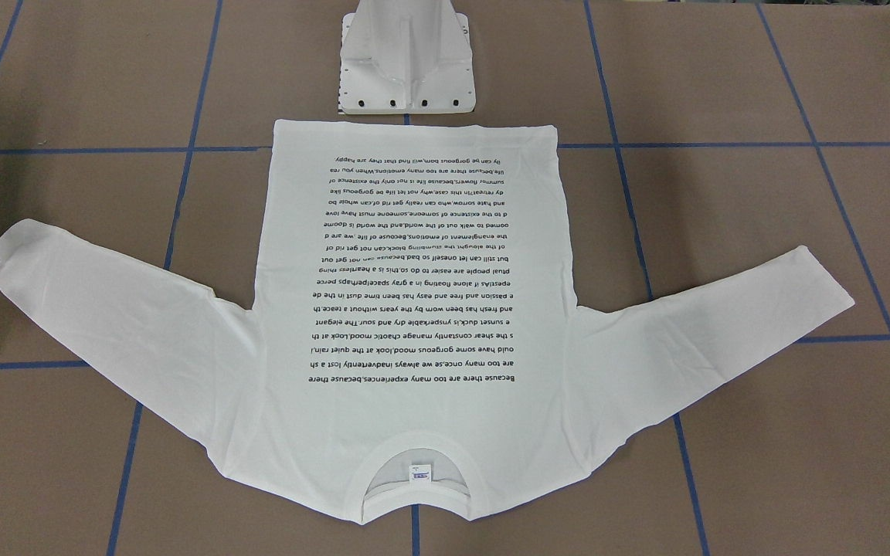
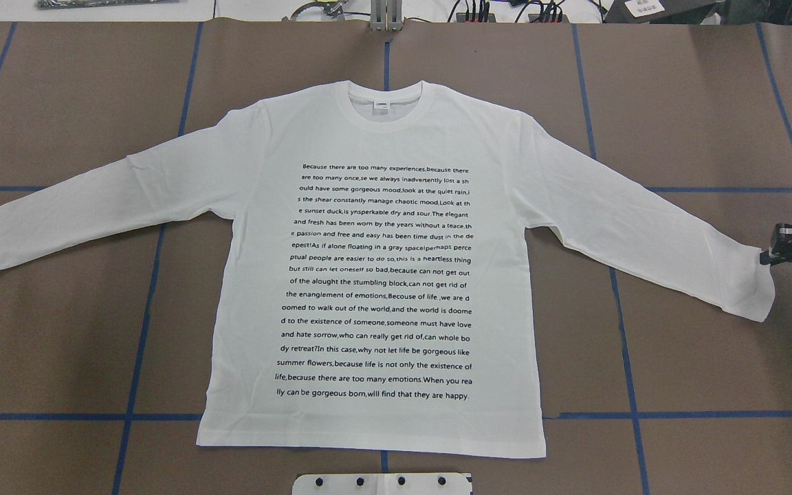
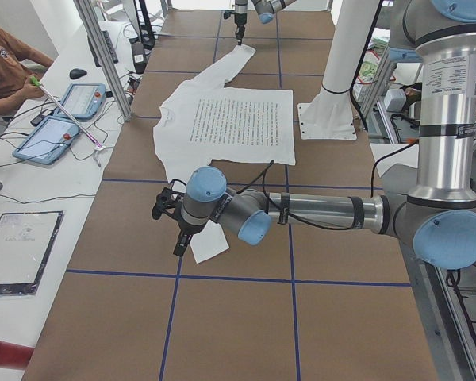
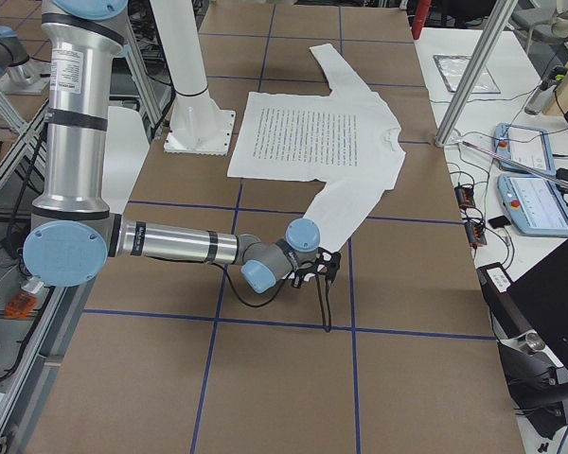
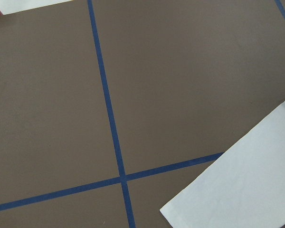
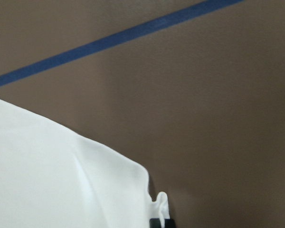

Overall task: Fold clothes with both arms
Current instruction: 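Grasp the sleeve cuff with the right gripper and lift it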

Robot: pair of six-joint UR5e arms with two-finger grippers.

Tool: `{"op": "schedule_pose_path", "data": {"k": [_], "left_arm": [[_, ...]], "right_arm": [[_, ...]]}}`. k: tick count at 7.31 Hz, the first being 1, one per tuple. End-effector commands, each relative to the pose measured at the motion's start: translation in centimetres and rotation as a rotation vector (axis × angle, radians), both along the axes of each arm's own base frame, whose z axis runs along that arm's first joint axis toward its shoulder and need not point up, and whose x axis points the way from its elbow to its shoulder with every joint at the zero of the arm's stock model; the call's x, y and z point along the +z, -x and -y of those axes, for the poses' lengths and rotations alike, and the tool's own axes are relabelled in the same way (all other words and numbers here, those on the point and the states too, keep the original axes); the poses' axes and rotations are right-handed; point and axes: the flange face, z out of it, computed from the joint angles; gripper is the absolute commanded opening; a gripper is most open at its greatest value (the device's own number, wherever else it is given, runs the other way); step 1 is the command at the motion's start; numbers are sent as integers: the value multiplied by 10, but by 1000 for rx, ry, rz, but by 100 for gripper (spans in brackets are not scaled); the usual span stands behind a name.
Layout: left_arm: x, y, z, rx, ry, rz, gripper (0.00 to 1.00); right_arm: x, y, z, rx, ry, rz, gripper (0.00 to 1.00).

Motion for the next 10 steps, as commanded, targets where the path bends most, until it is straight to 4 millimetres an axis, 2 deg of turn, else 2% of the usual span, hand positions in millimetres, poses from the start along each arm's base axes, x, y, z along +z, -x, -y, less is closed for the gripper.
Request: {"op": "schedule_pose_path", "data": {"k": [1,2,4,5,6,7,8,10], "left_arm": [[0,0,0,0,-1,0,100],[-1,0,0,2,-2,-1,100],[-6,-7,-4,54,7,-85,100],[-7,-7,-4,56,3,-84,100],[-6,-7,-5,56,5,-84,100],[-6,-7,-5,57,4,-84,100],[-6,-7,-5,57,4,-84,100],[-4,-7,-5,58,5,-83,100]], "right_arm": [[-100,29,50,55,67,92,0],[-148,49,77,94,112,121,0],[-238,116,108,141,207,177,0],[-292,157,119,187,233,171,0],[-347,207,121,216,236,148,0],[-395,239,121,245,233,145,0],[-430,276,104,245,215,166,0],[-513,363,85,258,116,184,0]]}}
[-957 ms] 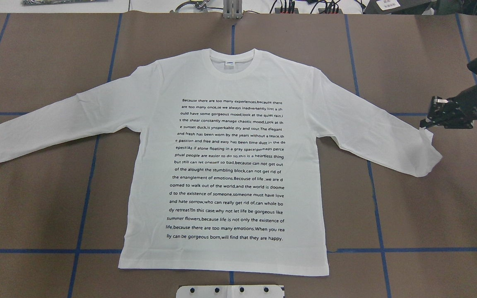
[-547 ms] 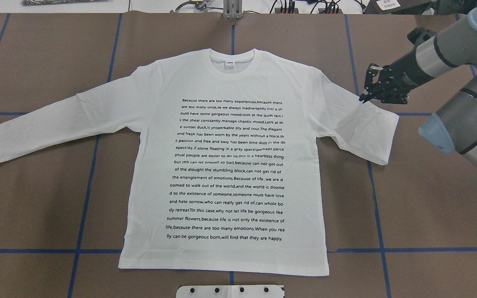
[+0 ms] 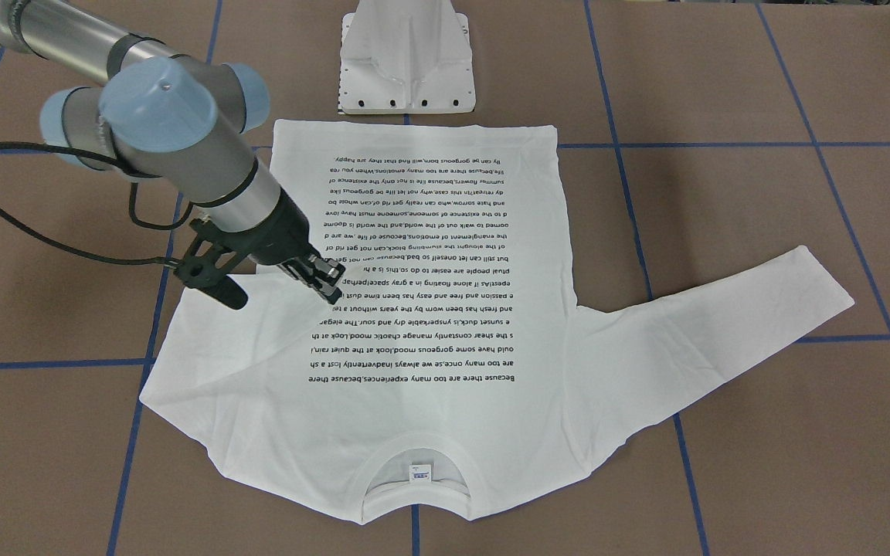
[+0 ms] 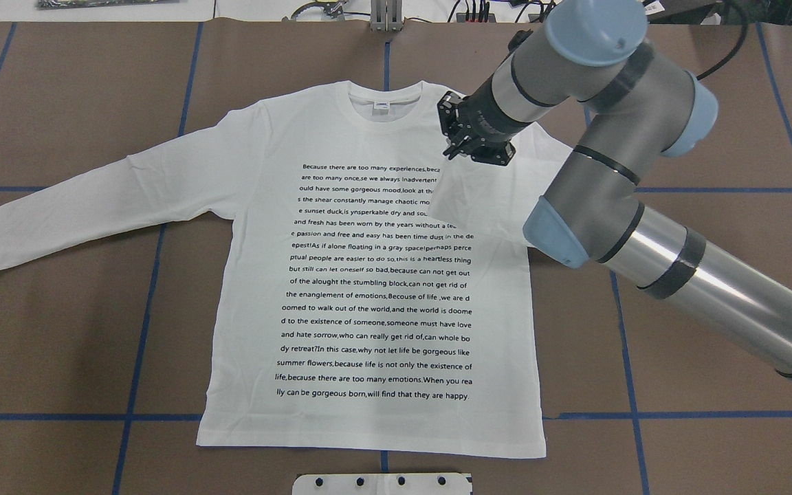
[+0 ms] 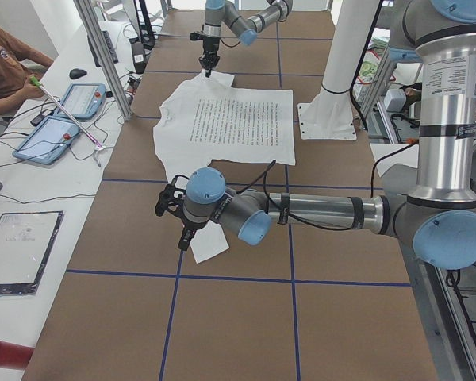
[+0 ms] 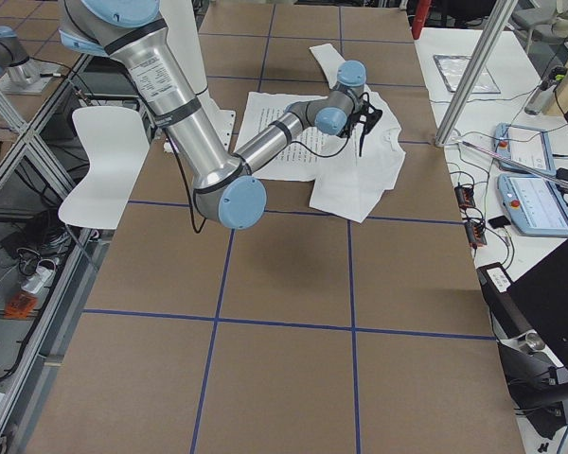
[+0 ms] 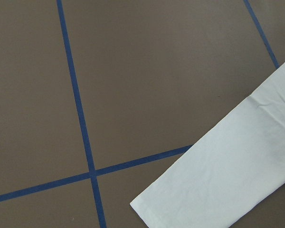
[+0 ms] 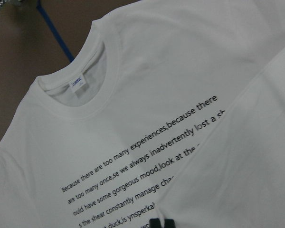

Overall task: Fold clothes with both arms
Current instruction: 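Grasp the sleeve cuff with the right gripper and lift it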

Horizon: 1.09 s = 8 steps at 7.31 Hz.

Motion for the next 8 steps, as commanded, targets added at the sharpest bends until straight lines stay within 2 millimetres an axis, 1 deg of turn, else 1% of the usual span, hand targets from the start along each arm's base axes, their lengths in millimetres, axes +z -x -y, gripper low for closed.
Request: {"op": "schedule_pose_path", "data": {"k": [1,2,5,7,8], "left_arm": [[2,0,-1,0,3,0,100],[2,0,-1,0,3,0,100],[1,0,-1,1,2,-1,100],[2,0,-3,1,3,-1,100],[1,0,-3,1,2,-1,100]], "right_arm": [[-91,88,-13,7,-63,9,0],[-98,115,-27,-16,-72,-2,0],[-123,161,-74,-51,-114,8,0],[-137,176,-92,-72,-125,19,0],[-135,185,-99,-78,-126,13,0]]}}
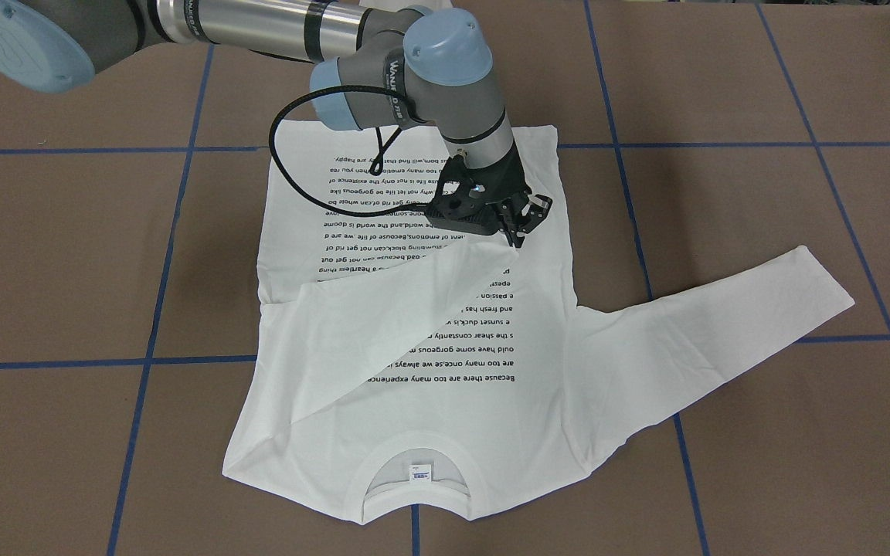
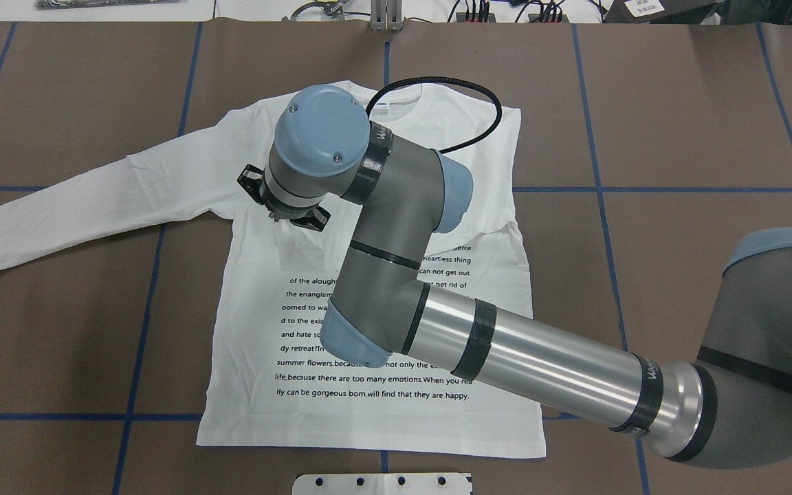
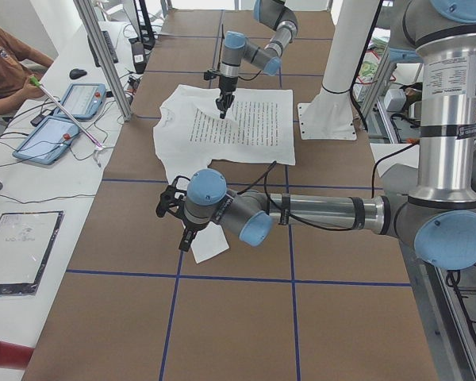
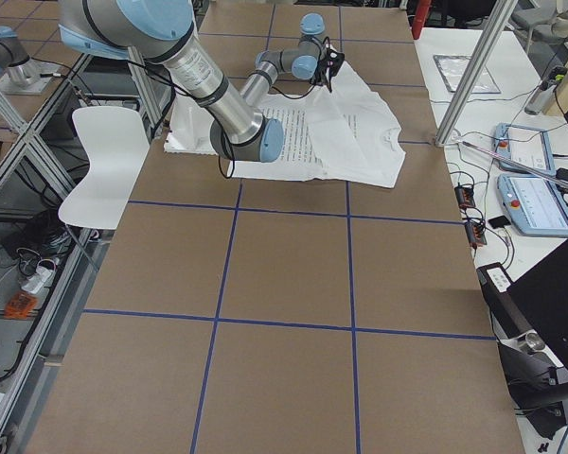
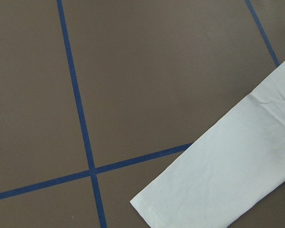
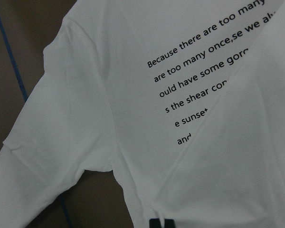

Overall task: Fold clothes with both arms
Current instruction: 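Fold the held sleeve across the shirt body toward the collar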

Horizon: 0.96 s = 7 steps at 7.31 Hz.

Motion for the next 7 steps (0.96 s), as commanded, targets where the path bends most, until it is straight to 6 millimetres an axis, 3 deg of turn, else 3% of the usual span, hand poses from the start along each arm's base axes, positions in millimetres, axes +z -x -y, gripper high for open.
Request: {"op": "schedule_pose_path", "data": {"k": [1,3,7], "left_arm": [[0,0,0,0,-1,0,100],[-1,0,0,0,-2,0,100],[-1,0,0,1,-5,0,100]], "right_arm": [[2,16,-10,-2,-10,-7,0],[14,33,-1,6,-39,46,0],[-10,47,13,43,-45,37,0]]}}
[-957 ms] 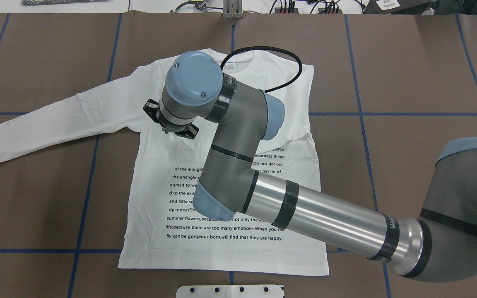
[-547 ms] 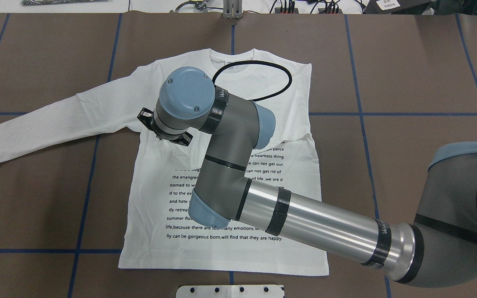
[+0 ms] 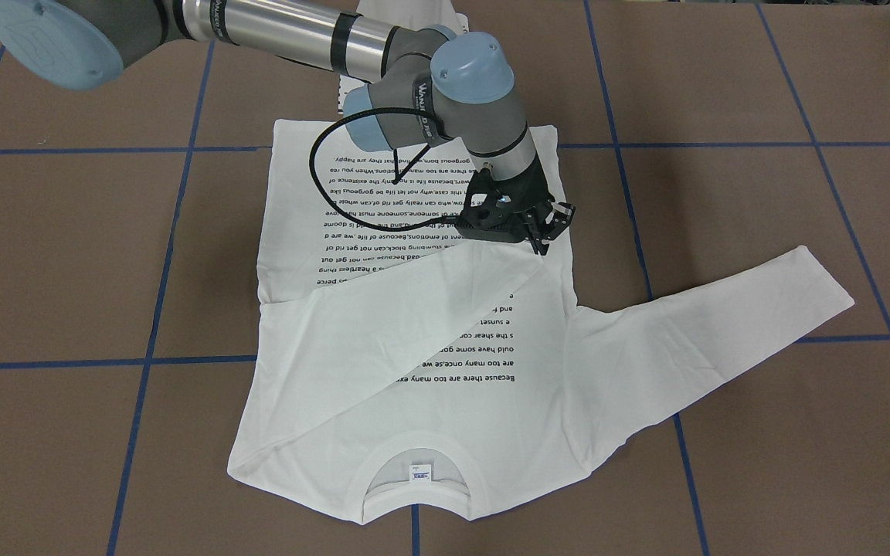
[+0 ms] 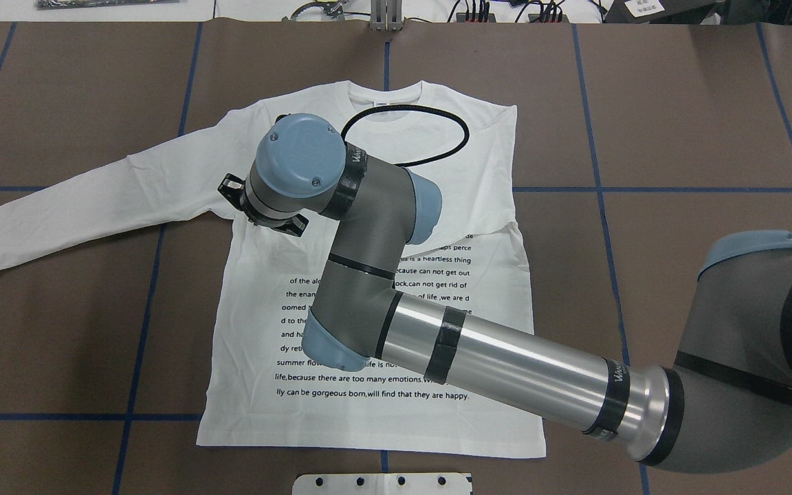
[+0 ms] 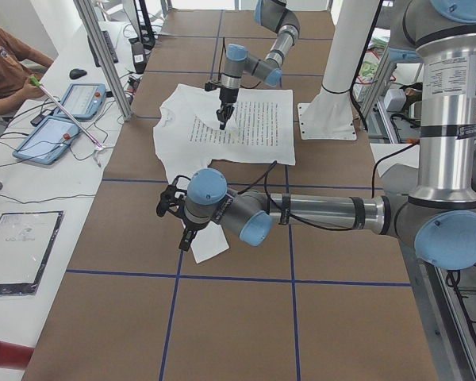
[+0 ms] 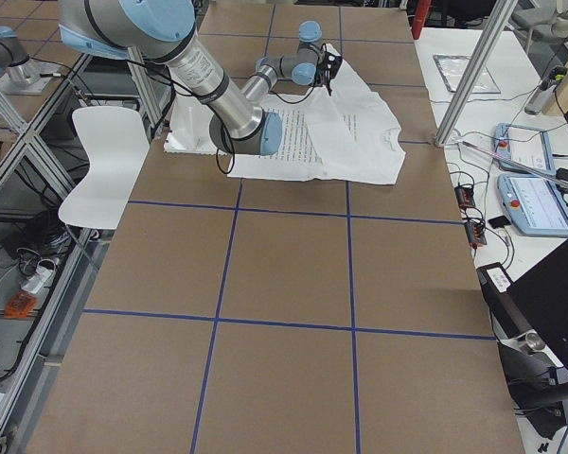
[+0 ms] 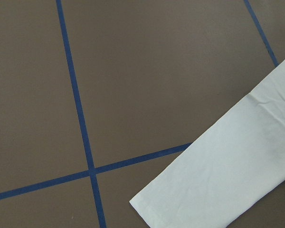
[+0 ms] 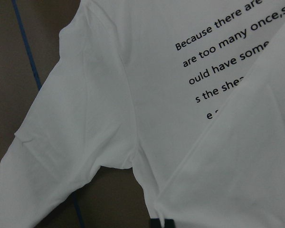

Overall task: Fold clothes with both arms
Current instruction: 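Fold the held sleeve across the shirt body toward the collar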

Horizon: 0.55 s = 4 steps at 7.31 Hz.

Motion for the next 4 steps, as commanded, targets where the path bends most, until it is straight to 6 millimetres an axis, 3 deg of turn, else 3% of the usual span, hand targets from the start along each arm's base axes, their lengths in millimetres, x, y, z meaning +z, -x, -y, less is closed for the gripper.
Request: {"op": "schedule_pose_path", "data": {"k": [1,2,4], "left_arm": [[1,0,-1,1,1,0,100],[2,0,-1,1,4,1,100],[2,0,-1,1,4,1,100]], "right_arm": [[-3,10,9,36,0,13,0],[5,16,13,57,2,30,0],[-5,30,24,92,-3,13,4]]}}
